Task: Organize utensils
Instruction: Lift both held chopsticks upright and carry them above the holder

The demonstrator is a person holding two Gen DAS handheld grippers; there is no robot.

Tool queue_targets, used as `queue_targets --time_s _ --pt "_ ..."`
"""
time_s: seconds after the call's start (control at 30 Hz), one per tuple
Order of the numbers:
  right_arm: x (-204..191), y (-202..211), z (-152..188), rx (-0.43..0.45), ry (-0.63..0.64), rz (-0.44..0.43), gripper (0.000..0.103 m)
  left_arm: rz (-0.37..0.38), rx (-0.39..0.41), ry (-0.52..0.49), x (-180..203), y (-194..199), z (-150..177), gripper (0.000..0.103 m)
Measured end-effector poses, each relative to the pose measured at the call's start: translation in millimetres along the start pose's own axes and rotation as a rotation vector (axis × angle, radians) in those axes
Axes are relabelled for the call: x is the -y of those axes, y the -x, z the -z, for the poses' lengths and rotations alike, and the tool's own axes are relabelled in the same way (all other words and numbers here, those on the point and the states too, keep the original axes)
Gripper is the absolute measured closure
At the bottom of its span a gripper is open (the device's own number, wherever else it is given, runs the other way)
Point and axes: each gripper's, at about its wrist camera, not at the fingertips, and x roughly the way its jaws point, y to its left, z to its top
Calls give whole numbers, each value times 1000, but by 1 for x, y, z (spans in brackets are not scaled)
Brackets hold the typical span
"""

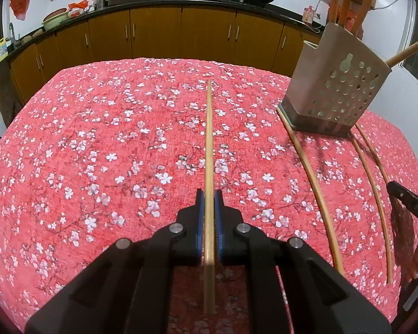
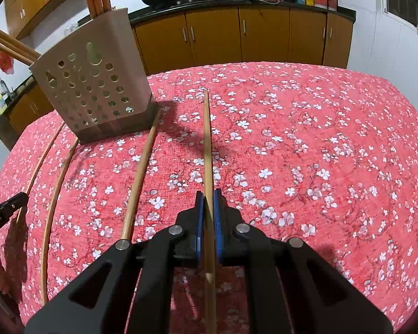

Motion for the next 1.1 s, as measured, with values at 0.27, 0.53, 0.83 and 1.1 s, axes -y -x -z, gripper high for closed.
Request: queue_targets --time_s 0.27,0.53,0.83,1.1 --pt "-4 4 4 -2 16 7 94 -14 -1 -16 3 1 1 93" --pt "-1 11 10 -4 12 -12 95 -24 -5 -50 10 8 10 94" --pt "5 42 0 55 -8 -23 95 -17 -8 -54 13 21 3 95" --pt "8 81 -18 167 -18 -38 95 2 91 -53 12 61 -20 95"
